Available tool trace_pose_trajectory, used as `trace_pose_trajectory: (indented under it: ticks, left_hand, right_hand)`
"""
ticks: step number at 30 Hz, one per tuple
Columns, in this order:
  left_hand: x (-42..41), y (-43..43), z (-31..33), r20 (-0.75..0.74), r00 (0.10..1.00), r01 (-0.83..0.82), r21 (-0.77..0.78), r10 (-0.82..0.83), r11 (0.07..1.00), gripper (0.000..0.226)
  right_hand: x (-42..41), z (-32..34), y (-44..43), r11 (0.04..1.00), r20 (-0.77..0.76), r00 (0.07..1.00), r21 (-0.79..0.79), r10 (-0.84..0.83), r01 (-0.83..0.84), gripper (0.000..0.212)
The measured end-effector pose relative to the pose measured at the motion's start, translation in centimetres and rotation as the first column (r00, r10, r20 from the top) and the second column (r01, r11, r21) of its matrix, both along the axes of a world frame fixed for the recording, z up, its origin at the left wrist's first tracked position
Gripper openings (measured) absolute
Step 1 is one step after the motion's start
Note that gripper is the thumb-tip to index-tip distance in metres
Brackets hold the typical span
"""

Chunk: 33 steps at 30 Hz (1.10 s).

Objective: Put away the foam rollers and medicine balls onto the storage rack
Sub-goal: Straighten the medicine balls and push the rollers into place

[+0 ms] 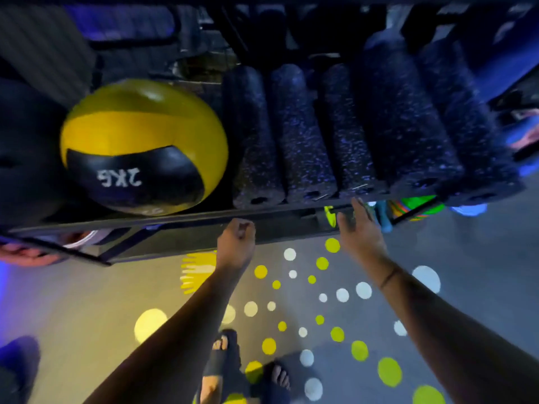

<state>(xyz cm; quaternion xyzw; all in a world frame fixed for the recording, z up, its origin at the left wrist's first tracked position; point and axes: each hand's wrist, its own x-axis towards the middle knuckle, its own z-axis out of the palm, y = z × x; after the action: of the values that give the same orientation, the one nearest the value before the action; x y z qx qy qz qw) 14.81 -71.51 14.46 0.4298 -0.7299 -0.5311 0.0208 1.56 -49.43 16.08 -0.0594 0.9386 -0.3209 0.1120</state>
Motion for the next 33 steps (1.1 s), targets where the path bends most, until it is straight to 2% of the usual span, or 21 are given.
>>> trace_pose_trajectory:
  ticks: [3,6,9,11,13,15,17,19,21,23,25,27,29,31,33]
  left_hand:
    - [-3.5,1.5,-0.6,-0.035,0.979,0.185,-0.231,-0.199,0.955,0.012]
    - [-7.0,1.4,-1.8,-0.003,0.923,0.345,-0.437,-0.385,0.831,0.028]
    - [-10.0,1.0,-2.5,0.132,0.865,0.439,-0.665,-0.483,0.604,0.046]
    - [-11.8,0.8,-2.0,0.233,0.841,0.466,-0.77,-0.488,0.435,0.054]
    - [-13.0,0.5,-2.1,0.313,0.835,0.487,-0.803,-0.452,0.343,0.057]
    - [-13.5,0.2,-2.4,0.391,0.823,0.537,-0.772,-0.412,0.34,0.054]
    - [-13.6,-0.1,-2.6,0.479,0.785,0.6,-0.746,-0.392,0.289,0.045]
    - [-14.6,0.4,-2.2,0.525,0.773,0.624,-0.73,-0.358,0.278,0.039]
    - [-16.7,1.9,-1.1,0.502,0.816,0.578,-0.721,-0.286,0.382,0.042]
    - [-19.1,3.5,0.1,0.425,0.866,0.499,-0.71,-0.263,0.497,0.057]
    - [-21.4,5.2,0.7,0.434,0.827,0.562,-0.625,-0.358,0.542,0.084]
    - [-23.6,6.6,0.3,0.515,0.711,0.701,-0.468,-0.479,0.538,0.11]
    - [-25.0,7.9,-0.7,0.602,0.608,0.785,-0.359,-0.517,0.505,0.123]
    - [-25.5,8.8,-2.2,0.652,0.581,0.807,-0.384,-0.487,0.449,0.119]
    - [-25.4,9.3,-3.4,0.646,0.619,0.785,-0.476,-0.447,0.397,0.103]
  right_hand:
    - [-2.4,-0.5,2.7,0.998,-0.017,1.0,0.058,0.009,-0.008,0.053]
    - [-5.4,-1.2,2.9,0.997,0.001,1.0,0.082,-0.012,0.012,0.055]
    - [-8.3,-1.4,1.6,0.994,0.07,0.997,0.106,-0.036,0.028,0.058]
    - [-9.7,-1.5,0.4,0.988,0.082,0.993,0.141,-0.079,0.067,0.059]
    - [-10.3,-1.4,-0.8,0.977,0.036,0.994,0.193,-0.1,0.092,0.055]
    - [-10.5,-1.3,-1.3,0.969,0.017,0.991,0.212,-0.136,0.13,0.051]
    - [-10.4,-0.9,-0.9,0.976,-0.017,0.988,0.147,-0.157,0.157,0.045]
    - [-10.5,0.1,0.0,0.991,-0.201,0.974,0.066,-0.1,0.116,0.036]
    - [-11.7,2.0,1.1,0.998,-0.441,0.897,0.03,-0.037,0.056,0.029]
    - [-13.8,4.8,2.1,0.999,-0.573,0.82,0.027,-0.009,0.029,0.03]
    - [-16.4,6.9,3.3,0.978,-0.542,0.84,0.172,-0.006,0.118,0.054]
    - [-18.6,7.7,4.9,0.895,-0.372,0.927,0.401,-0.035,0.195,0.101]
    - [-20.0,8.1,6.4,0.848,-0.154,0.983,0.505,-0.096,0.162,0.139]
    - [-21.0,8.3,7.5,0.857,0.032,0.989,0.504,-0.143,0.107,0.157]
    - [-21.8,8.4,7.8,0.871,0.112,0.985,0.488,-0.13,0.06,0.161]
